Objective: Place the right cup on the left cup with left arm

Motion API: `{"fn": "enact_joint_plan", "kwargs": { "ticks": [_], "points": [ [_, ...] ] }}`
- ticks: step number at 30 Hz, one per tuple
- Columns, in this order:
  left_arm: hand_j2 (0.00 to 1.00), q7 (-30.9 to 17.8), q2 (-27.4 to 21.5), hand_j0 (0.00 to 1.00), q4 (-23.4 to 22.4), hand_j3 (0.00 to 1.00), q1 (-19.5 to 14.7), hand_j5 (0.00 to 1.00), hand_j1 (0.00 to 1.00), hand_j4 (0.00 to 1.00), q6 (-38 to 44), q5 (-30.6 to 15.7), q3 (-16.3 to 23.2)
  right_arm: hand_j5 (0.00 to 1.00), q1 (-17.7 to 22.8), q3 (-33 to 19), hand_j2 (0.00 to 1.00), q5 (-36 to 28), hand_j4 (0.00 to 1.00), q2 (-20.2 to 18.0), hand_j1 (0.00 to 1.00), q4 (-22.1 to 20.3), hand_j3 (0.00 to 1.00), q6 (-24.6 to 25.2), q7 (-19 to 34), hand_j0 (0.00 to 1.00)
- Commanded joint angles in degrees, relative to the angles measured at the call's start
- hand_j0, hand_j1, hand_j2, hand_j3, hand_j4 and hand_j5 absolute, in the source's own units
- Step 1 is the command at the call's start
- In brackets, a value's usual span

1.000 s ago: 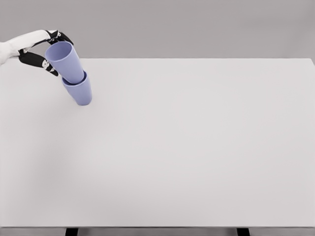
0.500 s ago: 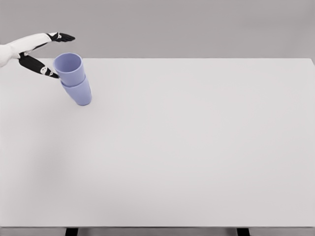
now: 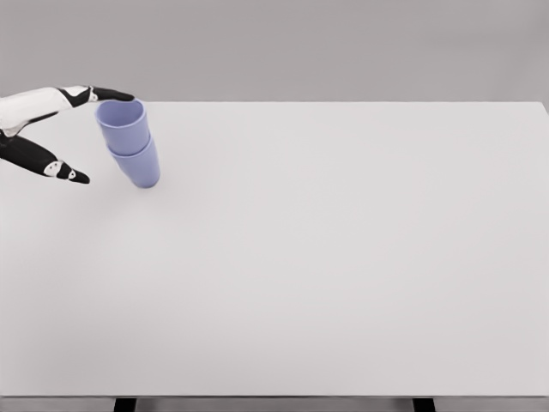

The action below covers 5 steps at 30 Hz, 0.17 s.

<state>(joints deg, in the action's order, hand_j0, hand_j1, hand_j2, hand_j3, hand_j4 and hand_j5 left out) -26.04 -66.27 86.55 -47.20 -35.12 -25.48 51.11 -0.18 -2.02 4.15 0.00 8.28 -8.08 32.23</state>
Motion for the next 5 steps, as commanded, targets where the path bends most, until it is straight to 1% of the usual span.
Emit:
{"fn": "enact_joint_plan", "kwargs": {
  "ticks": [1, 3, 5],
  "points": [
    [1.00, 0.02, -0.70, 1.00, 5.47, 1.00, 0.09, 1.00, 1.00, 1.00, 0.12, -1.23, -0.13, 1.00, 0.00, 0.00, 1.00, 0.07, 1.00, 0.00, 1.00, -0.02, 1.00, -0.01, 0.03, 1.00],
    [1.00, 0.02, -0.70, 1.00, 6.79, 1.00, 0.70, 1.00, 1.00, 1.00, 0.12, -1.50, -0.22, 1.00, 0.00, 0.00, 1.00, 0.07, 1.00, 0.00, 1.00, 0.07, 1.00, -0.01, 0.03, 1.00],
    [1.00, 0.02, -0.70, 1.00, 6.88, 1.00, 0.70, 1.00, 1.00, 1.00, 0.12, -2.11, -0.22, 1.00, 0.00, 0.00, 1.00, 0.07, 1.00, 0.00, 1.00, 0.07, 1.00, -0.01, 0.03, 1.00]
  ]
}}
